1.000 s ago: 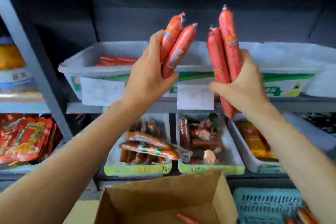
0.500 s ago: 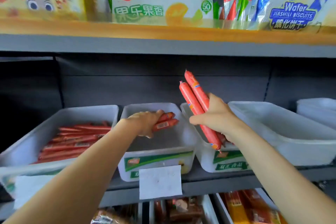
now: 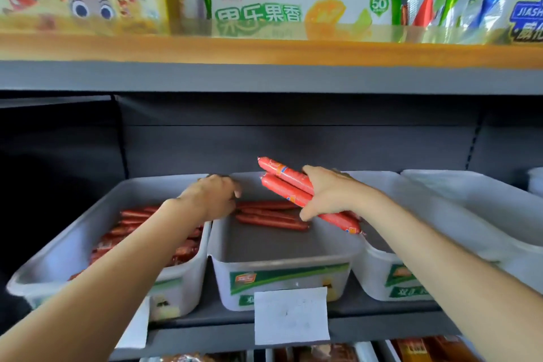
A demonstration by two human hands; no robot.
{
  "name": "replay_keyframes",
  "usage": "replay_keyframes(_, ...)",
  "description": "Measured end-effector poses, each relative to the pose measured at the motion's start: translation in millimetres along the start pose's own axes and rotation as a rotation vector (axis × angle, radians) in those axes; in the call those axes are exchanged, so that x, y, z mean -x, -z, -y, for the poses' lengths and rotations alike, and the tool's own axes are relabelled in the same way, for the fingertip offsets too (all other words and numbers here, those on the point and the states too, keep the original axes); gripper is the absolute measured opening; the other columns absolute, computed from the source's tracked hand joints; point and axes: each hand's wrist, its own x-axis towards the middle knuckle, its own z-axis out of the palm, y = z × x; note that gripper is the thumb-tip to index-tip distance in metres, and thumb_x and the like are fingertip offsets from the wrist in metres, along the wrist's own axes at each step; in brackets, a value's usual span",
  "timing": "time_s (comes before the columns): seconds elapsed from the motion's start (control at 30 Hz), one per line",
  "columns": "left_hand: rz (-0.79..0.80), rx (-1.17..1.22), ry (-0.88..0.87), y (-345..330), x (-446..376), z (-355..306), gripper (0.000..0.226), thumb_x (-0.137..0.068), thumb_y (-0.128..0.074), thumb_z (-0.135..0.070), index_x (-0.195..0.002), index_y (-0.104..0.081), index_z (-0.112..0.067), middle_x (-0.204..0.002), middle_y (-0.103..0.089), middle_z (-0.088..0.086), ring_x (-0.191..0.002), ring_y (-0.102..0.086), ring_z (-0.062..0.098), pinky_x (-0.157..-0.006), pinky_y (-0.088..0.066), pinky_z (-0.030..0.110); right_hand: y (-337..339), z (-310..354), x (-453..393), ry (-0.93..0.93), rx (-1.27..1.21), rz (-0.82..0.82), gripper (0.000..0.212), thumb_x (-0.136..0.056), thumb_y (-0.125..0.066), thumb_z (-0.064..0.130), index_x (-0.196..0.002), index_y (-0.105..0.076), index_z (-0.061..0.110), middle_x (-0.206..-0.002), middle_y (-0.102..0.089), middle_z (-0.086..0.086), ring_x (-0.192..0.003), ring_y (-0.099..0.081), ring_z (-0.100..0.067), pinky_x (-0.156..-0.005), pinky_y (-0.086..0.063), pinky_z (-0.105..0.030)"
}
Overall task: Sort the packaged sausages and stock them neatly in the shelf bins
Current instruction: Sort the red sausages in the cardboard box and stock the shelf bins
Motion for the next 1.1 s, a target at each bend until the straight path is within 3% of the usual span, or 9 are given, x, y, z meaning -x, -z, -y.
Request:
replay_keyframes(0.1,0.045,-0.014,0.020,7,15,11,0.033,-0.092,-0.048,-0.018,-0.124,-0.056,-0.018,-0.130,-0.056,0.004,-0.120,-0.051,0.022,-0.097,-0.037,0.027,-18,19,-34,0.080,0.214,0.180,0.061,-0.071,-0.075,0.031,-0.122,-0.045,0.015,-0.114,-0.053,-0.004,-0.099,-0.051,-0.023,-0.071,-0.045,-0.029)
replay_keyframes(0.2,0.104,0.028,0.008,6,28,17,0.032,-0.093,-0.049,-0.019,-0.123,-0.059,-0.018,-0.129,-0.057,0.001,-0.120,-0.052,0.020,-0.100,-0.037,0.027,-48,26,-57,0.116,0.309,0.363,0.081,-0.072,-0.076,0.024,-0.140,-0.033,0.016,-0.138,-0.043,-0.006,-0.121,-0.044,-0.025,-0.097,-0.043,-0.036)
replay_keyframes(0.33,0.076,0.031,0.015,6,28,15,0.033,-0.094,-0.048,-0.020,-0.125,-0.059,-0.018,-0.132,-0.055,0.002,-0.121,-0.050,0.022,-0.100,-0.036,0.028,-72,25,-62,0.198,0.248,0.384,0.099,-0.075,-0.075,0.014,-0.150,-0.011,0.022,-0.151,-0.026,-0.007,-0.135,-0.030,-0.027,-0.110,-0.026,-0.037)
replay_keyframes(0.43,0.086,-0.002,0.041,2,27,11,0.034,-0.095,-0.046,-0.020,-0.127,-0.057,-0.015,-0.133,-0.053,0.005,-0.123,-0.048,0.025,-0.100,-0.038,0.031,-69,13,-69,0.114,0.343,0.398,0.092,-0.077,-0.075,0.028,-0.149,-0.017,0.028,-0.149,-0.027,-0.008,-0.134,-0.030,-0.029,-0.110,-0.032,-0.042)
replay_keyframes(0.5,0.080,0.008,0.062,0,27,11,0.034,-0.095,-0.046,-0.018,-0.126,-0.056,-0.012,-0.131,-0.054,0.007,-0.120,-0.050,0.026,-0.098,-0.042,0.033,-59,8,-67,0.116,0.361,0.312,0.079,-0.081,-0.071,0.027,-0.147,-0.027,0.028,-0.144,-0.033,-0.007,-0.132,-0.032,-0.029,-0.107,-0.035,-0.042)
replay_keyframes(0.6,-0.031,0.139,0.073,0,35,3,0.034,-0.092,-0.048,-0.016,-0.124,-0.058,-0.016,-0.126,-0.057,0.008,-0.115,-0.053,0.027,-0.094,-0.041,0.031,-42,5,-47,0.165,0.107,0.076,0.066,-0.085,-0.067,0.020,-0.143,-0.037,0.024,-0.139,-0.039,-0.007,-0.131,-0.036,-0.027,-0.105,-0.035,-0.037)
replay_keyframes(0.83,-0.651,0.539,-0.227,-7,114,-41,0.025,-0.086,-0.049,-0.005,-0.104,-0.067,-0.006,-0.101,-0.064,0.006,-0.091,-0.060,0.018,-0.079,-0.042,0.021,-26,21,60,0.376,-0.444,-0.359,0.033,-0.088,-0.061,0.011,-0.117,-0.054,0.025,-0.115,-0.057,0.001,-0.105,-0.057,-0.012,-0.090,-0.051,-0.028)
replay_keyframes(0.93,-0.672,0.649,-0.265,-45,177,-50,0.022,-0.087,-0.046,-0.007,-0.098,-0.065,-0.005,-0.093,-0.059,-0.002,-0.080,-0.056,0.007,-0.070,-0.045,0.015,-59,29,120,0.406,-0.555,-0.250,0.031,-0.089,-0.060,0.009,-0.115,-0.053,0.025,-0.109,-0.060,0.001,-0.097,-0.060,-0.008,-0.085,-0.051,-0.020)
replay_keyframes(1.1,-0.260,0.696,-0.067,-163,251,-59,0.025,-0.085,-0.049,-0.015,-0.105,-0.062,-0.011,-0.093,-0.061,-0.005,-0.078,-0.058,0.012,-0.073,-0.047,0.026,-198,20,165,0.259,-0.485,0.199,0.041,-0.085,-0.065,0.022,-0.122,-0.050,0.032,-0.115,-0.054,0.013,-0.101,-0.059,-0.006,-0.090,-0.050,-0.029)
